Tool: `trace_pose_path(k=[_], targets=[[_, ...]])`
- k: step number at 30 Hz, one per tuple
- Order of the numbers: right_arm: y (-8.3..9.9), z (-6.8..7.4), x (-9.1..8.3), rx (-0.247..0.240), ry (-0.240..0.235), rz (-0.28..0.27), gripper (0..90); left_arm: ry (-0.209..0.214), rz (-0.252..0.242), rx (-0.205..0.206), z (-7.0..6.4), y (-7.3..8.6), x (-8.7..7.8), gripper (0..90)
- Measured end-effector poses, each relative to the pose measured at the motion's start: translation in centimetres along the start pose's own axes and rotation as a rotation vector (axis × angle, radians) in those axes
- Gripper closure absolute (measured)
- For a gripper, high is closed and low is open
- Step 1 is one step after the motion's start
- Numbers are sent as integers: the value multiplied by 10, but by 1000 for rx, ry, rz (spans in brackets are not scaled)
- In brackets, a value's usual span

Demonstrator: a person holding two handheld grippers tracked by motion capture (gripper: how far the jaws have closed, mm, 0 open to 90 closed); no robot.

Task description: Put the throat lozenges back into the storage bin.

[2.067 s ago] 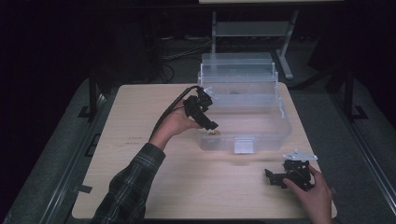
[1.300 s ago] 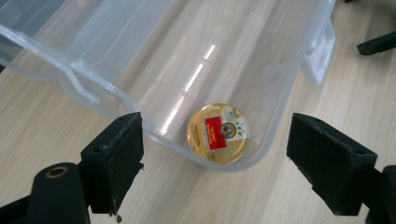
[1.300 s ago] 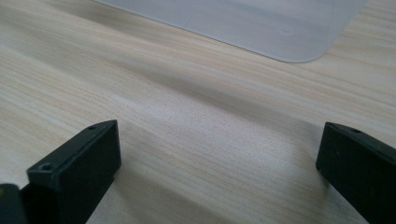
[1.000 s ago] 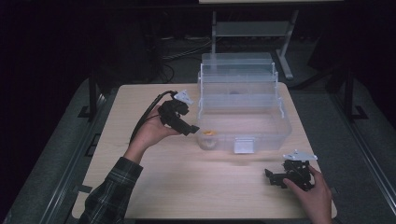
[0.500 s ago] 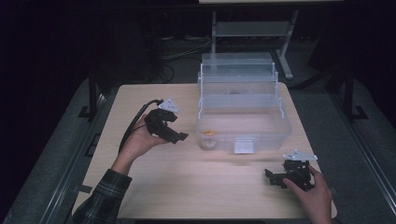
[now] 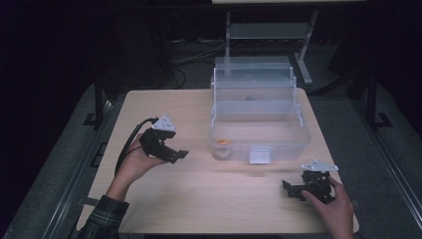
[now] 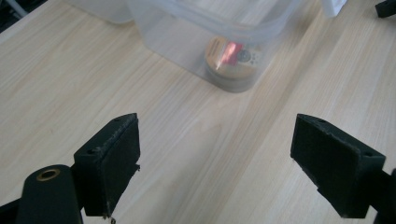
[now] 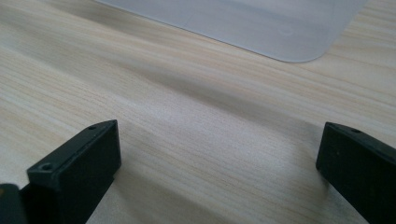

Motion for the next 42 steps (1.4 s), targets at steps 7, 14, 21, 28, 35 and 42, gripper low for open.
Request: trace_pose_path(k=[7, 14, 21, 28, 35, 42], targets=[[0, 0, 0, 1, 2, 0, 0, -17, -3, -33, 3, 24, -3, 148], [0, 0, 0, 0, 2, 0, 0, -34, -5, -57, 3, 44, -5, 144], [0, 0, 0, 0, 2, 0, 0, -52, -9, -67, -1, 65, -6, 144], [0, 0, 0, 0, 2, 0, 0, -79, -24, -88, -5, 86, -10, 144], [0, 0, 0, 1, 2, 0, 0, -95, -25, -106, -9, 108, -12, 144], [0, 0, 0, 1, 2, 0, 0, -117, -20, -130, -10, 126, -16, 138]])
Point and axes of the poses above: each handheld gripper's, and its own axes: x roughly forward along the jaws, y roughly out of its underside, z roughly to its left, the point moved 5 cm from there along x, roughly forward along the jaws, and after that the axes turned 6 degrees about -y, right-handed, at the moved point
